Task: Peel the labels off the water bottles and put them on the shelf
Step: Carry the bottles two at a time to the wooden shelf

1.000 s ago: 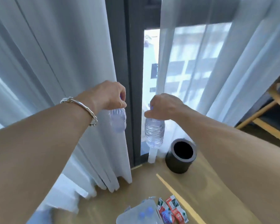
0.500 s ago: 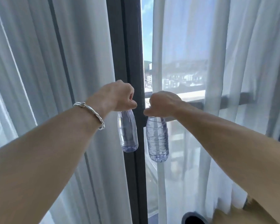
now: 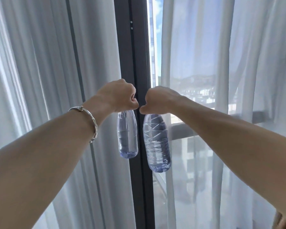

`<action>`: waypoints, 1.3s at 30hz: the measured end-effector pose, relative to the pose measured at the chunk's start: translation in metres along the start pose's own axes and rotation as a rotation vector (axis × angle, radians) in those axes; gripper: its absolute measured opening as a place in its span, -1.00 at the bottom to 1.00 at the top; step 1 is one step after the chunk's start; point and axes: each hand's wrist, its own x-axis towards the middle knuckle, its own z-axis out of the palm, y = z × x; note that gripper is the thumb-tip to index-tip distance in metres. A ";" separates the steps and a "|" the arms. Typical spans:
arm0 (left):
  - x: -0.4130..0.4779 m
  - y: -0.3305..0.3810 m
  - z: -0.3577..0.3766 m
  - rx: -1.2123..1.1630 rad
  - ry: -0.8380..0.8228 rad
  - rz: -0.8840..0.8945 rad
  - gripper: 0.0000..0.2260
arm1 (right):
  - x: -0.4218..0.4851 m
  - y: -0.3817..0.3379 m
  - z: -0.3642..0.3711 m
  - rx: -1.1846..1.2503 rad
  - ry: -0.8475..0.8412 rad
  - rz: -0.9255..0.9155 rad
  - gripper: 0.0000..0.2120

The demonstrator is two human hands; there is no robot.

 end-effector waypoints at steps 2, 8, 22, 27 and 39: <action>-0.008 -0.007 0.002 -0.011 -0.030 -0.038 -0.85 | 0.001 0.000 0.003 0.002 -0.001 -0.017 -0.63; -0.051 -0.029 0.006 0.078 -0.148 -0.119 -0.84 | 0.001 -0.015 0.023 -0.012 -0.029 -0.070 -0.63; -0.194 -0.085 -0.101 0.277 -0.264 -0.356 -0.82 | -0.050 -0.158 -0.008 0.143 -0.068 -0.301 -0.60; -0.290 -0.089 -0.171 0.348 -0.344 -0.491 -0.83 | -0.105 -0.233 -0.032 0.183 -0.038 -0.400 -0.61; -0.597 -0.066 -0.393 0.599 -0.510 -0.907 -0.85 | -0.278 -0.508 -0.108 0.364 -0.110 -0.813 -0.57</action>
